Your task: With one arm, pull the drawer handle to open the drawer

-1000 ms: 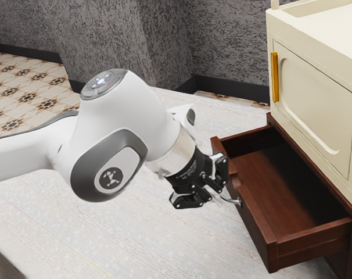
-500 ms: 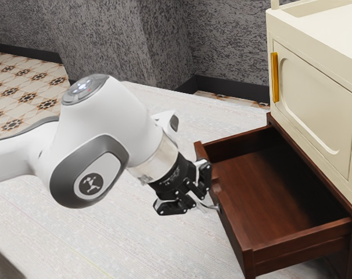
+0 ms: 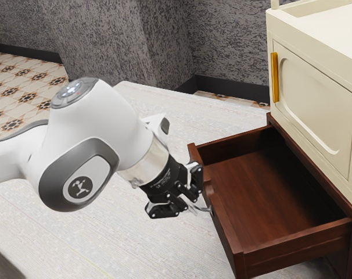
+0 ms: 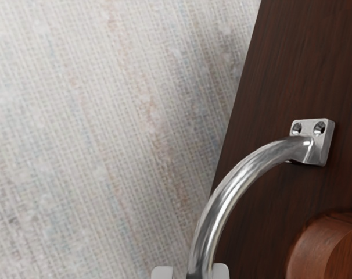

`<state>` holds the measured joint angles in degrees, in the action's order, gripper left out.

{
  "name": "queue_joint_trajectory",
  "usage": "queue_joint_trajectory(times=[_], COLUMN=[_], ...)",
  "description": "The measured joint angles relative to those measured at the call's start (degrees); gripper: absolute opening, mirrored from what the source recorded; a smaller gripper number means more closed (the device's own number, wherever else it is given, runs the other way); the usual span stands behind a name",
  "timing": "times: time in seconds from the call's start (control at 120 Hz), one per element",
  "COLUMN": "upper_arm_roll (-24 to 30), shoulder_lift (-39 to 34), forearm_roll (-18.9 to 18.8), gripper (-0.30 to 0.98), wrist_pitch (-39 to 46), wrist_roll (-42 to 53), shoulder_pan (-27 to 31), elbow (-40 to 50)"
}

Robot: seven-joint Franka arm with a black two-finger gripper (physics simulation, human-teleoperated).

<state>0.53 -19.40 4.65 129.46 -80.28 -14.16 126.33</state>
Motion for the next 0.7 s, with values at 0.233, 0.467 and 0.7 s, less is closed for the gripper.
queue_joint_trajectory(times=[0.233, 0.467, 0.7], upper_arm_roll=[0.0, -0.4, -3.8], shoulder_lift=[-0.1, -0.6, 3.0], forearm_roll=[0.0, -0.1, -0.2], gripper=[0.02, 0.12, 0.38], wrist_pitch=[0.1, 0.2, -9.6], wrist_roll=[0.0, 0.1, 0.3], shoulder_pan=[0.3, 0.3, 0.5], elbow=[0.1, 0.0, -12.3])
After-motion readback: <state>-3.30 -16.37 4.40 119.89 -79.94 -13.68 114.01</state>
